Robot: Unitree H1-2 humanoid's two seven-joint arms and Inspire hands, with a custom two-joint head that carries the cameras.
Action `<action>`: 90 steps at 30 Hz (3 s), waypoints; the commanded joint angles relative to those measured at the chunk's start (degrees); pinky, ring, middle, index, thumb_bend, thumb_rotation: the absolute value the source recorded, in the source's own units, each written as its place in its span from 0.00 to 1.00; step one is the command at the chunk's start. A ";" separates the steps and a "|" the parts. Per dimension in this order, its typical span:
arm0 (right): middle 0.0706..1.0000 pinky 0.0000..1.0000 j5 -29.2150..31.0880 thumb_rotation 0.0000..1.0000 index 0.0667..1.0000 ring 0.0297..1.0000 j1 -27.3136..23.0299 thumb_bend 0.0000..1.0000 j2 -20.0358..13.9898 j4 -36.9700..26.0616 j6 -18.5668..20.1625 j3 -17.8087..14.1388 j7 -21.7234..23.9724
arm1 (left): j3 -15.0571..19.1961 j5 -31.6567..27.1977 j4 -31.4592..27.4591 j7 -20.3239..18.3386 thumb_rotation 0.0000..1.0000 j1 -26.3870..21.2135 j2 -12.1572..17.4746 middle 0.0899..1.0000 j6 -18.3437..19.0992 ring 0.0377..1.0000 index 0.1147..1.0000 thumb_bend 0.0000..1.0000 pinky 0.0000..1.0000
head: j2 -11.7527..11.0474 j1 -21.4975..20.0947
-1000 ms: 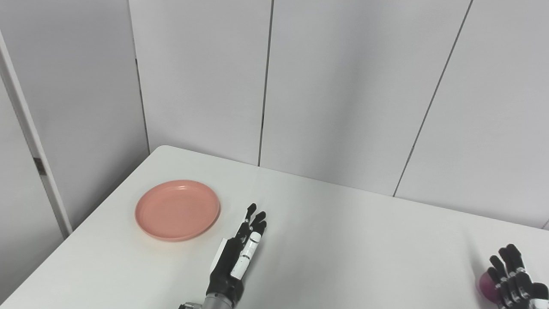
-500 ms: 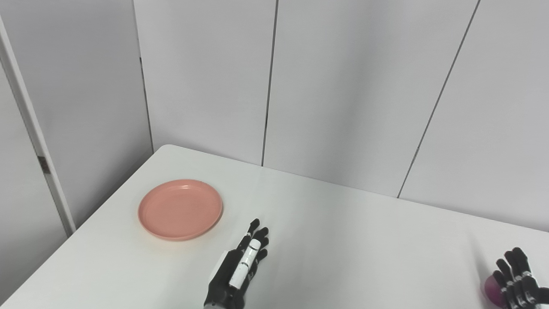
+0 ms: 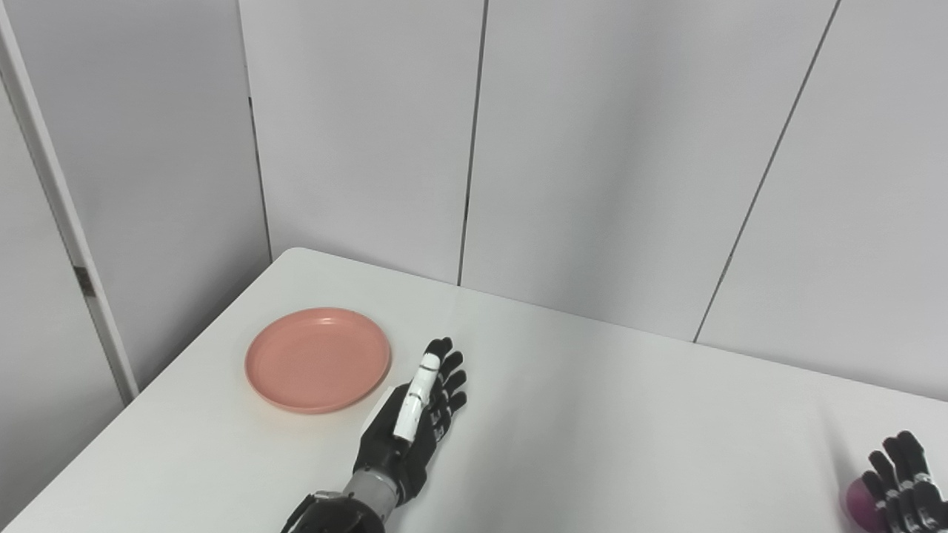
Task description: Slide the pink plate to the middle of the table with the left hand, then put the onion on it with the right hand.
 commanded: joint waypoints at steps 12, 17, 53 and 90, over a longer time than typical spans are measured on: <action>1.00 1.00 0.30 1.00 1.00 1.00 5.32 0.82 1.93 5.98 0.90 0.47 0.30 | -3.38 -15.43 -2.84 12.95 0.96 -12.76 12.40 1.00 0.18 0.99 1.00 0.65 1.00 | -0.23 0.65; 1.00 1.00 0.33 1.00 1.00 1.00 5.17 0.81 1.94 6.30 0.73 0.56 0.50 | -1.39 -16.88 -0.40 11.90 0.91 -15.81 17.58 0.99 0.18 0.99 1.00 0.70 1.00 | -0.40 0.80; 1.00 1.00 0.10 1.00 1.00 1.00 5.10 0.84 1.16 6.56 1.44 0.58 0.65 | 17.46 -12.29 30.15 -13.98 1.00 -22.73 33.46 0.86 -1.83 0.90 0.90 0.68 0.95 | -0.51 1.40; 1.00 1.00 0.39 1.00 1.00 1.00 6.08 0.82 1.48 4.42 1.90 0.53 0.80 | 27.76 -4.03 61.78 -32.77 0.98 -27.24 24.98 0.78 -23.58 0.78 0.85 0.72 0.82 | 0.97 -0.42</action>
